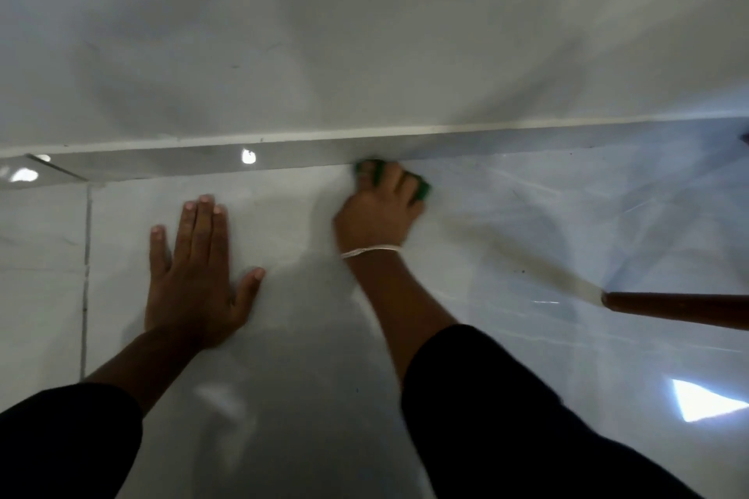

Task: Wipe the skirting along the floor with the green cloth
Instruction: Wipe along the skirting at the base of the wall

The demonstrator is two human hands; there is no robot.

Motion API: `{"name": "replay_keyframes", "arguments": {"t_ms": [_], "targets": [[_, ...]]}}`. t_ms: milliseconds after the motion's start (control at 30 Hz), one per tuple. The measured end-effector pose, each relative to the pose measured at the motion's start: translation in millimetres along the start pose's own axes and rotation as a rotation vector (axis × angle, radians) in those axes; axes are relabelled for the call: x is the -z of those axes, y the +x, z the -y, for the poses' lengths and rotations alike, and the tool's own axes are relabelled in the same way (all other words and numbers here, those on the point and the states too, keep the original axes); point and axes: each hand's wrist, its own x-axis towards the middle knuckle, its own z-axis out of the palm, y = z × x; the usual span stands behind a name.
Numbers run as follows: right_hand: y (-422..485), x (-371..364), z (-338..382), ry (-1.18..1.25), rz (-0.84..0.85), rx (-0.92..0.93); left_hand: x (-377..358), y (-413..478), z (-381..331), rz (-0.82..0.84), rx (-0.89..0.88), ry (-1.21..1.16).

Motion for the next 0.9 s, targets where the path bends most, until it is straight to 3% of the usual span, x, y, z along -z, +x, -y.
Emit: {"name": "replay_keyframes", "arguments": {"t_ms": [100, 200, 300, 367, 400, 567, 700, 833, 900], "targets": [[-8.6, 3.6, 11.8, 0.033, 0.041, 0.205, 4.0, -0.9, -2.4, -0.014, 0.001, -0.015], [17.0, 16.6, -39.2, -0.095, 0.048, 0.296, 8.5, -2.8, -2.4, -0.021, -0.003, -0.037], [39.7, 20.7, -84.8, -0.115, 0.052, -0.006, 7.6, -2.2, -3.1, -0.021, -0.002, -0.023], [36.5, 16.4, -70.8, -0.107, 0.018, -0.202, 4.5, 0.0, -2.7, -0.02, 0.0, -0.026], [28.3, 11.9, -51.6, -0.085, 0.002, -0.217, 2.7, -0.1, -1.9, -0.018, -0.003, -0.026], [-26.7, -1.8, 46.3, 0.078, 0.036, 0.184, 0.3, -1.3, -0.2, -0.027, -0.013, -0.015], [-4.6, 7.6, 2.5, -0.022, -0.014, 0.353, 4.9, -2.2, -2.8, -0.013, -0.008, -0.026], [33.5, 14.6, -79.1, -0.138, 0.017, 0.057, 5.6, -3.7, -2.2, -0.01, -0.001, -0.03], [39.9, 12.8, -85.6, -0.152, -0.011, -0.1, 3.9, -2.8, -1.8, -0.005, -0.002, -0.031]]}}
